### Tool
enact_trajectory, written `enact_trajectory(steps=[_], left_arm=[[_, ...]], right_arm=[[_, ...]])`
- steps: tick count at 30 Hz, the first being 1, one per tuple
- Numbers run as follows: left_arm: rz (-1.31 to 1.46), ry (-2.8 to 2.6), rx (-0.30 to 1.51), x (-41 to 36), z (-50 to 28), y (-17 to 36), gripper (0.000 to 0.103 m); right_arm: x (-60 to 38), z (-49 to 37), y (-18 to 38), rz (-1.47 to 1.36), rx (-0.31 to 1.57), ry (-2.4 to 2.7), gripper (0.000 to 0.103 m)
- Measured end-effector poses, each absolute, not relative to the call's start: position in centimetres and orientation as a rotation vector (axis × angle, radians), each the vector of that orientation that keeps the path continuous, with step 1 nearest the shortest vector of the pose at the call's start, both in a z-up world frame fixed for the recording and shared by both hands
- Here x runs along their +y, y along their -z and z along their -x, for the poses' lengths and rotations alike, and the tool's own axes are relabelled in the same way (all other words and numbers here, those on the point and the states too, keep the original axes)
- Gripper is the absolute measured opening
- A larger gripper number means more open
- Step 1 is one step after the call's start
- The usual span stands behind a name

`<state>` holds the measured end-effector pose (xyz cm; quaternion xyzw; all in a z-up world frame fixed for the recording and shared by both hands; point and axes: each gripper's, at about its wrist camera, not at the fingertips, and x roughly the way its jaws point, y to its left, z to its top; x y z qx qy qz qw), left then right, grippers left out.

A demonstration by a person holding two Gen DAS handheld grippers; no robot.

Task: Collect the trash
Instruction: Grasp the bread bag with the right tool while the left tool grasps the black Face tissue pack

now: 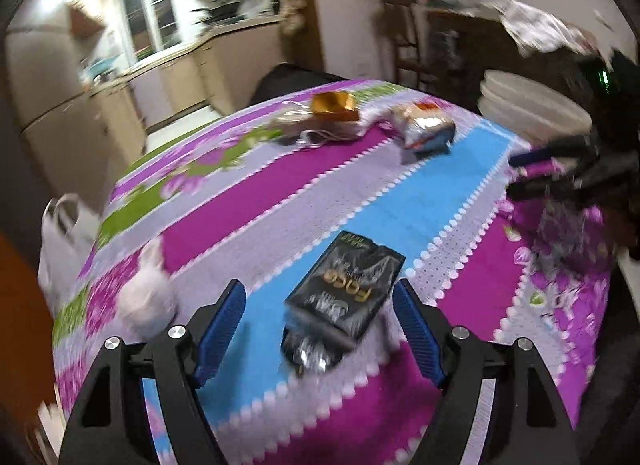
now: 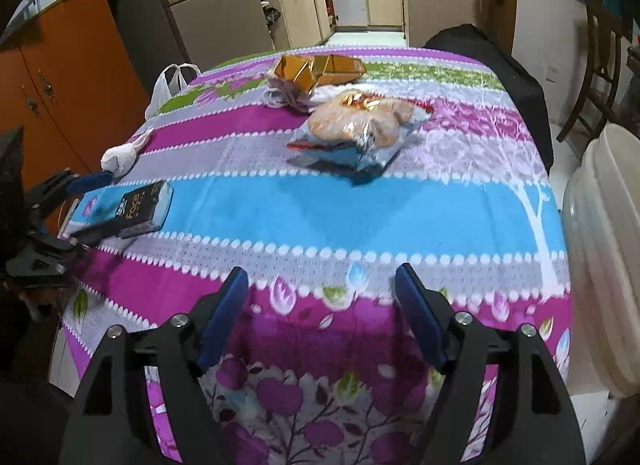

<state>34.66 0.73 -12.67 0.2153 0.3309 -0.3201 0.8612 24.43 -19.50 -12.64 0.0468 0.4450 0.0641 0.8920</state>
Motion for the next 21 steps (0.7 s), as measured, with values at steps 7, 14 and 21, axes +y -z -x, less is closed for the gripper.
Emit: enact_trajectory(steps=[7, 14, 21], left_arm=[[-0.546, 0.76, 0.719, -1.4, -36.1, 14.2, 0.076], [-0.46, 0.801, 0.774, -1.2, -36.8, 14.5, 0.052], [-0.398, 0.781, 0.811, -1.4, -37.6, 14.5, 0.052]], right_arm=[[-20.5, -27.6, 12.1, 0.03, 0.924, -0.231, 0.088], [-21.3, -33.8, 11.3, 0.162, 0.852, -0.265, 0.097], [-20.9, -36.3, 12.6, 0.231, 0.905, -0.362, 0.084]])
